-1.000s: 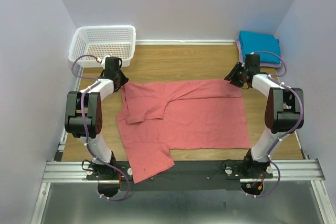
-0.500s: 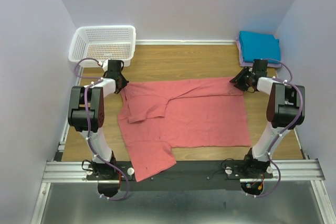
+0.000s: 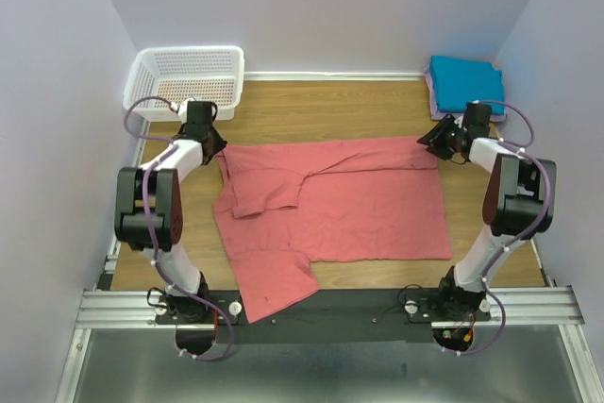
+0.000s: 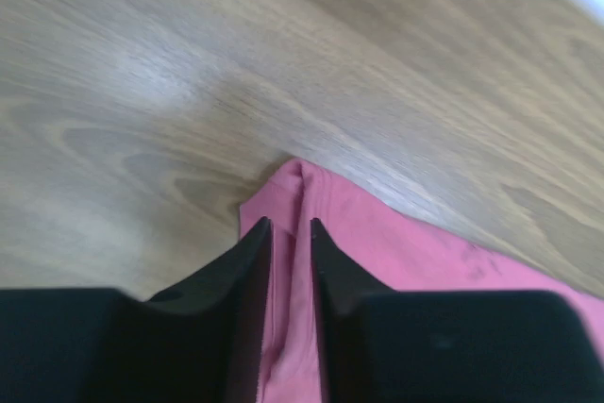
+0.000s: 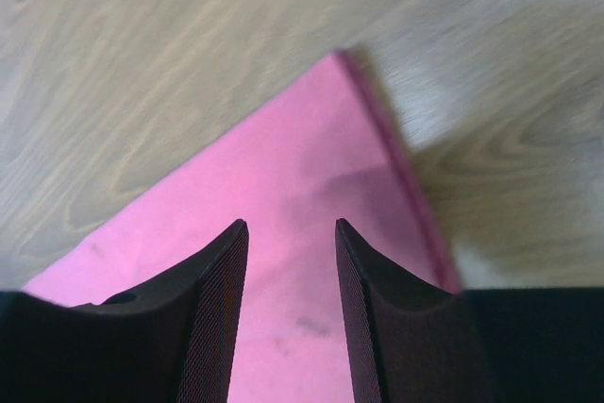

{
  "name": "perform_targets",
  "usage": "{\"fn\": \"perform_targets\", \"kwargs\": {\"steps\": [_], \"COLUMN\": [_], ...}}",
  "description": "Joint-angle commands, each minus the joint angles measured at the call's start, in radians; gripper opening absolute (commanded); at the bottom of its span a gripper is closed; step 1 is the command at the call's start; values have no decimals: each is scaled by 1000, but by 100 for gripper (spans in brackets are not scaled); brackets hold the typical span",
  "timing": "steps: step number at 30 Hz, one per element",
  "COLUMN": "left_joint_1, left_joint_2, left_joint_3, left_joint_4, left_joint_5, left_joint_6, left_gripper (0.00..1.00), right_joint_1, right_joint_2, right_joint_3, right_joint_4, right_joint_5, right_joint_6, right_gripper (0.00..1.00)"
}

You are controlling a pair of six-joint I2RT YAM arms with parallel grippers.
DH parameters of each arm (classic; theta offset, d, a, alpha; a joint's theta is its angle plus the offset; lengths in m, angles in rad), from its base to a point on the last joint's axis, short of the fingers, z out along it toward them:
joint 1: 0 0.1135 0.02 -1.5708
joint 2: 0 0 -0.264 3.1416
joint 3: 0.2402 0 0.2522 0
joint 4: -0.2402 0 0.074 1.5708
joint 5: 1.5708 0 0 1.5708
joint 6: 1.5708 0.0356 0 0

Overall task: Fold and stack the t-shirts
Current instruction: Fold the tshirt

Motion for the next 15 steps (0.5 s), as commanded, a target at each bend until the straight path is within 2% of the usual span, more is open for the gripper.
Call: {"fn": "perform_targets", "kwargs": {"steps": [1, 6, 9, 10, 15], "left_joint_1": [-9, -32, -52, -53, -62], "left_joint_2": [-194, -380, -503, -564, -768], "left_joint_3": [-26, -127, -214, -236, -377], "left_joint_4": [-36, -73, -85, -91, -96], "left_joint_5": [-26, -2, 4, 4, -9], "left_joint_6": [42, 90, 100, 102, 113], "left_gripper": [33, 41, 45, 46, 52], "right_joint_1": [50, 180, 339, 420, 632], "right_joint_2": [-150, -247, -267, -259, -216], "right_joint_3": [-31, -76, -107, -114, -206], "right_joint_4": [-25, -35, -31, -14, 199], "right_joint_5": [-73, -154, -150, -140, -149], "right_joint_6": [14, 78, 162, 181, 340], "right_gripper": [50, 51, 50, 50, 49]}}
